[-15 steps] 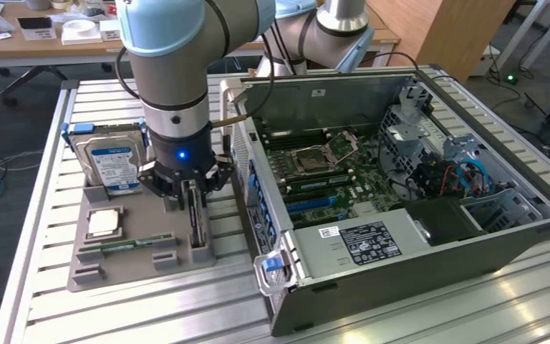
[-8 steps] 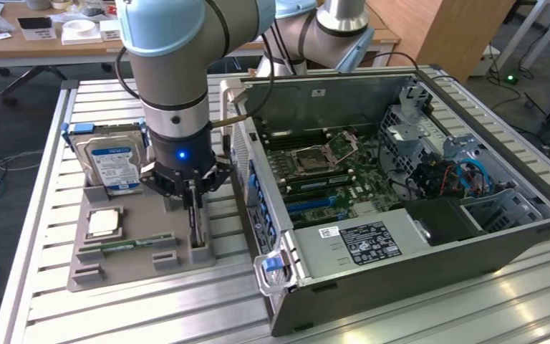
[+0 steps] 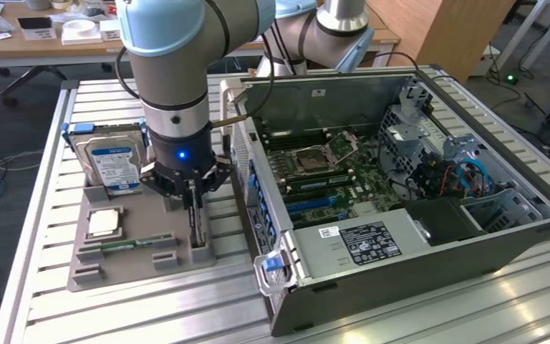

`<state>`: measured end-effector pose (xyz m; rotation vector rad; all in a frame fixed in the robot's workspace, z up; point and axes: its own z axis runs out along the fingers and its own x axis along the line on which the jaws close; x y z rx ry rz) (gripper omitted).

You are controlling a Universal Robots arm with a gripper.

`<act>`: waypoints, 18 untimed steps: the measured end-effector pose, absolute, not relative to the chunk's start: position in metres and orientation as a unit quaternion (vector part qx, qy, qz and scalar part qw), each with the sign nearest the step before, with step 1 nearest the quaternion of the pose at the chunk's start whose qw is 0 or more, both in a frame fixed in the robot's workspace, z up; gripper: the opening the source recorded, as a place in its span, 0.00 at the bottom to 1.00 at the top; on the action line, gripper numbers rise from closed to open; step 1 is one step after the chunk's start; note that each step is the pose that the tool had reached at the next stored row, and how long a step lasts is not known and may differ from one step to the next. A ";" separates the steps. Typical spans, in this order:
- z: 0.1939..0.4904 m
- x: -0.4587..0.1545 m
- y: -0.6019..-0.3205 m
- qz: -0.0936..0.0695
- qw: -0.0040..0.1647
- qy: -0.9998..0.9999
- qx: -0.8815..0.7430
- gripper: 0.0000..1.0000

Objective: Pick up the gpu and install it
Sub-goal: 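Pick up the gpu and move the gpu toward the slot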

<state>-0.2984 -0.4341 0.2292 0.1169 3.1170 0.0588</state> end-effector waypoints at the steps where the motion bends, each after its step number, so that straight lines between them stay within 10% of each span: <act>1: 0.229 -0.298 -0.434 0.019 0.011 0.999 0.037 0.26; 18: 0.233 -0.298 -0.434 0.019 0.011 0.999 0.023 0.26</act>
